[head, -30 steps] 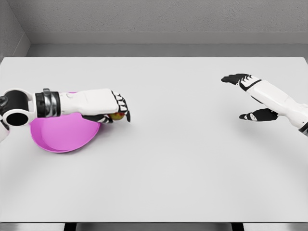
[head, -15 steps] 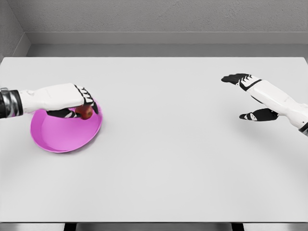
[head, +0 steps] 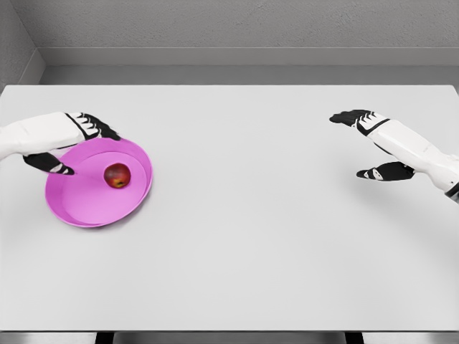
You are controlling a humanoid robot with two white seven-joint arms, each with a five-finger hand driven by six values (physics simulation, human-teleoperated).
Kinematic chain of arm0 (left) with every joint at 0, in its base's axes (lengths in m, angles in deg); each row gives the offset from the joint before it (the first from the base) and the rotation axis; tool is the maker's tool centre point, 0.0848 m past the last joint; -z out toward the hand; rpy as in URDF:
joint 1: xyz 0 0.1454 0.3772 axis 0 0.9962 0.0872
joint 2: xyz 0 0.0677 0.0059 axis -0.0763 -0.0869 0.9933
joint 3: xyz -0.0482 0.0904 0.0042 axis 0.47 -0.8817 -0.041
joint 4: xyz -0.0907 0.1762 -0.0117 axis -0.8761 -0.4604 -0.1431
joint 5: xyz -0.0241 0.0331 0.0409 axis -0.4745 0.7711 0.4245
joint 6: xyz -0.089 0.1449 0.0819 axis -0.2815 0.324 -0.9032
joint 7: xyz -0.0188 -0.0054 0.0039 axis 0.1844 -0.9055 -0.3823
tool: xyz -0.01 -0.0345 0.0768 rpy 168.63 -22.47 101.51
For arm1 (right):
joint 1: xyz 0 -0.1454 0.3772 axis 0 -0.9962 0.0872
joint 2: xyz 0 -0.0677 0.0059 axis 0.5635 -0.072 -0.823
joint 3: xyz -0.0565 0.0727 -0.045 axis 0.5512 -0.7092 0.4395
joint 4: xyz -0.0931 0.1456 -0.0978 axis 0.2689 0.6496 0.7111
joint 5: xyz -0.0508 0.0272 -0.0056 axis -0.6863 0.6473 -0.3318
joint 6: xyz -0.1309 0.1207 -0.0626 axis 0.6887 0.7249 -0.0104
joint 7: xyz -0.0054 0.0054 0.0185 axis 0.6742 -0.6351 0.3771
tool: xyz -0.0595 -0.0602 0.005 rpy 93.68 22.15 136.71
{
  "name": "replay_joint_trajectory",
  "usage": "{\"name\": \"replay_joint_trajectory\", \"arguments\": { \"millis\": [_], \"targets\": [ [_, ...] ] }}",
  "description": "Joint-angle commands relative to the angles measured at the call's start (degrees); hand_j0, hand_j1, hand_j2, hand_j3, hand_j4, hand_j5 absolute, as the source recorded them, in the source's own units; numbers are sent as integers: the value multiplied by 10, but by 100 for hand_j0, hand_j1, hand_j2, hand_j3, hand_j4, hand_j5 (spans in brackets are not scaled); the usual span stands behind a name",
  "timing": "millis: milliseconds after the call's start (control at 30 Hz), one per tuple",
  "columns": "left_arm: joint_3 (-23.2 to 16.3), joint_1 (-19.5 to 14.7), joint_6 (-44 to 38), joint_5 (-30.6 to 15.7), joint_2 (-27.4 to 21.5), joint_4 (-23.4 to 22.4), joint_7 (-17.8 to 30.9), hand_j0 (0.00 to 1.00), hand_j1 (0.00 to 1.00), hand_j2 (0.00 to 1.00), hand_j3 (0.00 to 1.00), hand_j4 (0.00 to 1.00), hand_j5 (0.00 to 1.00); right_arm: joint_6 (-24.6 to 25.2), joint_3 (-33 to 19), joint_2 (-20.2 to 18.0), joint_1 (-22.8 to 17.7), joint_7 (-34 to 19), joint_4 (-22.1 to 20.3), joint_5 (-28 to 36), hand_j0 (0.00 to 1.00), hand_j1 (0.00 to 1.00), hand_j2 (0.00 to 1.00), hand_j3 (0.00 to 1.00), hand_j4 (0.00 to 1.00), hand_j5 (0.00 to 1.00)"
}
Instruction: Put the apple on the plate with both arms
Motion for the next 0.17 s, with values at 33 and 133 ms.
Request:
{"name": "replay_joint_trajectory", "arguments": {
  "millis": [33, 133],
  "targets": [
    [21, 4, -1, -9, -37, -3, 0, 100, 100, 100, 100, 100, 100, 1, 0, 0, 0, 0, 0, 4, 100, 100, 100, 100, 100, 100],
    [25, 5, -1, -21, -40, -15, 0, 100, 100, 100, 100, 100, 100, 1, 0, 0, 0, 0, 0, 4, 100, 100, 100, 100, 100, 100]
  ]
}}
